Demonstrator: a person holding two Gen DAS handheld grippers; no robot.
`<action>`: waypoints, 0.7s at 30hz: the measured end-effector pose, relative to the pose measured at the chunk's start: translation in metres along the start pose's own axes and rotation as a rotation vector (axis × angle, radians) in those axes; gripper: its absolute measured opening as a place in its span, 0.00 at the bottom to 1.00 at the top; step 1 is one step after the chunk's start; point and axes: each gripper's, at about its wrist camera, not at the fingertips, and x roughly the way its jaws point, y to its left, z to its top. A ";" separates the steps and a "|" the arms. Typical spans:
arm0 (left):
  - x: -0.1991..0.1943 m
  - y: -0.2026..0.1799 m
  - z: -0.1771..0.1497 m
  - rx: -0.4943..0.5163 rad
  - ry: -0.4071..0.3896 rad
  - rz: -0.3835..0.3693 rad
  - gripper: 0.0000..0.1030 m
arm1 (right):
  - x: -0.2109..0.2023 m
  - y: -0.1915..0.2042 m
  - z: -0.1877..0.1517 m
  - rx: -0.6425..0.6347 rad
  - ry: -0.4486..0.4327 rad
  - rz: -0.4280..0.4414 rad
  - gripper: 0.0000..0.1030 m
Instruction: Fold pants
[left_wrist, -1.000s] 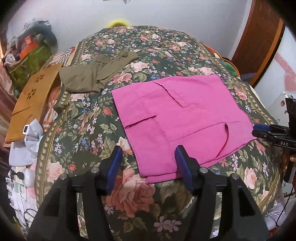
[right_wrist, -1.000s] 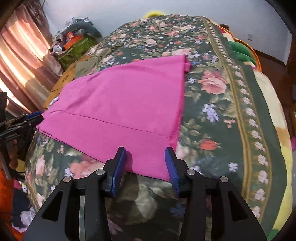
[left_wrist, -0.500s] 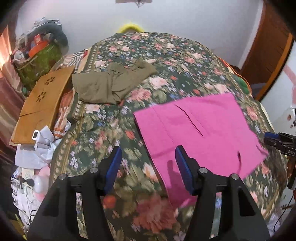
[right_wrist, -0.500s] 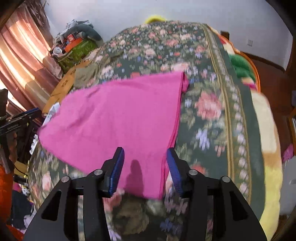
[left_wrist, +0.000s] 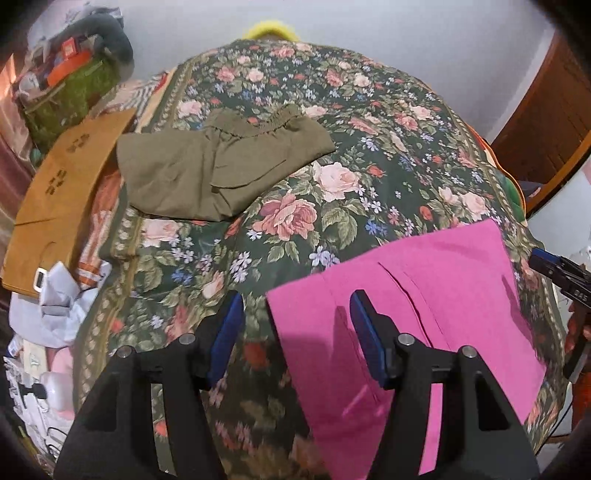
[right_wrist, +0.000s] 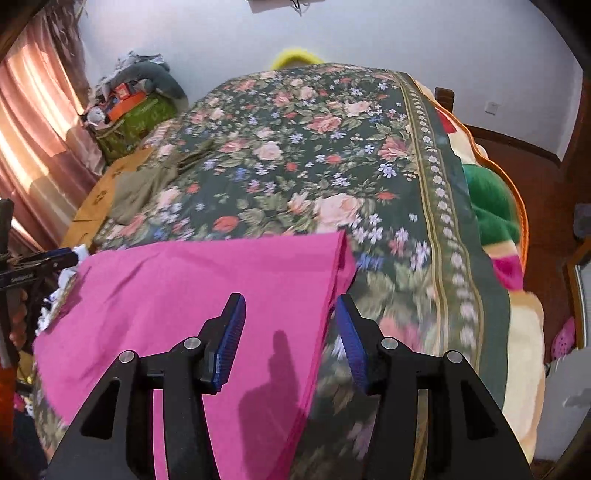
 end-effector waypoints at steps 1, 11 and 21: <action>0.007 0.001 0.003 -0.006 0.012 -0.007 0.58 | 0.005 -0.002 0.004 -0.001 0.007 -0.008 0.45; 0.047 0.004 0.003 -0.054 0.092 -0.059 0.73 | 0.067 -0.019 0.027 0.020 0.076 -0.011 0.45; 0.047 0.000 0.000 -0.012 0.072 -0.045 0.56 | 0.086 -0.012 0.032 -0.047 0.075 -0.042 0.07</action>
